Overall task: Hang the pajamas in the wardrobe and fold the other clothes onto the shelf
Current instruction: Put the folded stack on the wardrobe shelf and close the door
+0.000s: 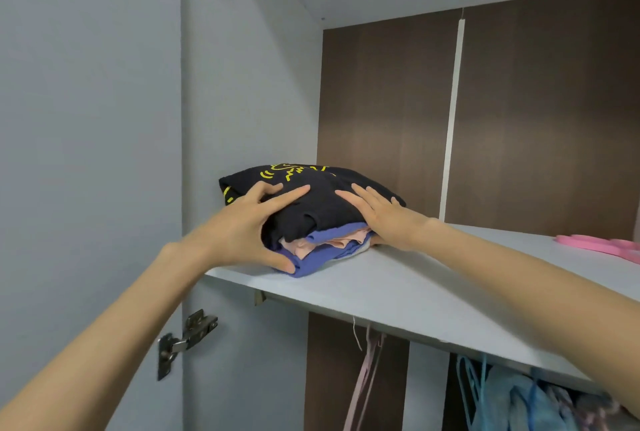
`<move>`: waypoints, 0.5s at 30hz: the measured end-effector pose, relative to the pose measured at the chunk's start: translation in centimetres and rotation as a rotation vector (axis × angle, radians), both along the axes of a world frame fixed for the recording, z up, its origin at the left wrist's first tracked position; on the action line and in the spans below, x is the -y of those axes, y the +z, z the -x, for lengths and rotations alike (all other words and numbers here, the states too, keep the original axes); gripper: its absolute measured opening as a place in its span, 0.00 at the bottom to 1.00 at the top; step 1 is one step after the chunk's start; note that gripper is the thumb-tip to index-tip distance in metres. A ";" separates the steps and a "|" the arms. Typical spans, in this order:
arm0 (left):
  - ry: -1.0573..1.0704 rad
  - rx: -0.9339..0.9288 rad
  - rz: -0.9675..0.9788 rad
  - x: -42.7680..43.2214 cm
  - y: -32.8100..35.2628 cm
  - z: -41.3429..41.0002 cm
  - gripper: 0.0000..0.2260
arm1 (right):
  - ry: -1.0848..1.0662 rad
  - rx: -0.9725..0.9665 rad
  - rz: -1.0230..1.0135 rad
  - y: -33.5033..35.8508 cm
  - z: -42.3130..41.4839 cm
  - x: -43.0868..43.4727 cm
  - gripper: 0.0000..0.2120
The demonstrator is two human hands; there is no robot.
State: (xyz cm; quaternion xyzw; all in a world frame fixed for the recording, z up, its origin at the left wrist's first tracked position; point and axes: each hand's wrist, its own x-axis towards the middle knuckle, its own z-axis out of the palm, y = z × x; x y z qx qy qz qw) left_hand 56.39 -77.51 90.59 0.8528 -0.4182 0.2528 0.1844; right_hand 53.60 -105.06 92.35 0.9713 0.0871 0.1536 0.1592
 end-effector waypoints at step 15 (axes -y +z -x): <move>0.401 0.225 -0.046 5.3 -1.2 -5.3 0.47 | 0.005 0.039 -0.114 -0.5 -9.7 2.8 0.45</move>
